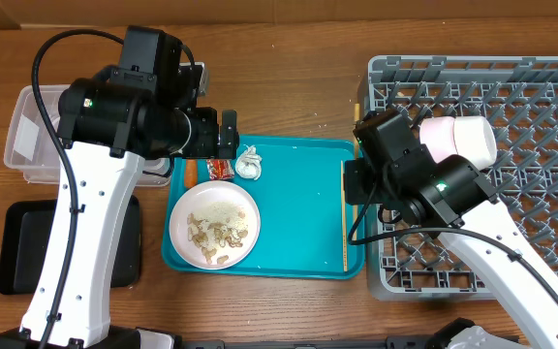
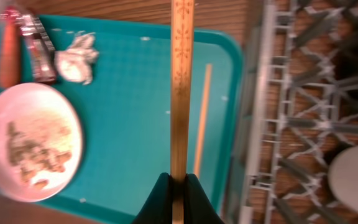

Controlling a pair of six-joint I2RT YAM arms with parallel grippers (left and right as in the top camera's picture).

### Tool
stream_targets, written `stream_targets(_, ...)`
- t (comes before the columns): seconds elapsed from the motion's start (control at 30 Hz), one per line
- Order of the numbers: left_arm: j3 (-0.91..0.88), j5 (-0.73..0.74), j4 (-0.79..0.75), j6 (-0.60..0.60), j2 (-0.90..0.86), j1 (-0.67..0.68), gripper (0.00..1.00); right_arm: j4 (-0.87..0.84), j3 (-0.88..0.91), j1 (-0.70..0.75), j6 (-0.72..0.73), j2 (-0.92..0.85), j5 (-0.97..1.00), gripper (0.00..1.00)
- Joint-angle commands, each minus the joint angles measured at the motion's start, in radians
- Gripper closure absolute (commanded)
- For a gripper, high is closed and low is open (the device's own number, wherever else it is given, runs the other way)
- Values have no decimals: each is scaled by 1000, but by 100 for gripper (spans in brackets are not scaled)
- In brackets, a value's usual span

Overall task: Sort waste into correct bins and load items into the dishwasher
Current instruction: 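Reach the right gripper to the chopsticks on the teal tray and grasp them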

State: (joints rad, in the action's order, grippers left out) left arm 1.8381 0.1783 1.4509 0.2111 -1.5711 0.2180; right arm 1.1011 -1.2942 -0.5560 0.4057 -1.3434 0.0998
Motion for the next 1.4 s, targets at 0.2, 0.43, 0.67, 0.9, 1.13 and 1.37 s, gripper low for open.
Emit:
stream_targets(0.2,14,-10,0,14,0,0,0,-34,-22,119,-71,12,175,96)
stream_targets(0.43,14,-10,0,14,0,0,0,-64,-22,266,-222,-29,58,96)
stream_targets(0.67,14,-10,0,14,0,0,0,-67,-21,309,-378,-141,-63,96)
stream_targets(0.9,14,-10,0,14,0,-2,0,-37,-21,285,-283,-217,31,59)
stream_targets(1.13,14,-10,0,14,0,1,0,-14,-30,218,-237,-127,-80,51)
stream_targets(1.37,14,-10,0,13,0,0,0,-17,16,-3,-198,-135,-110,50)
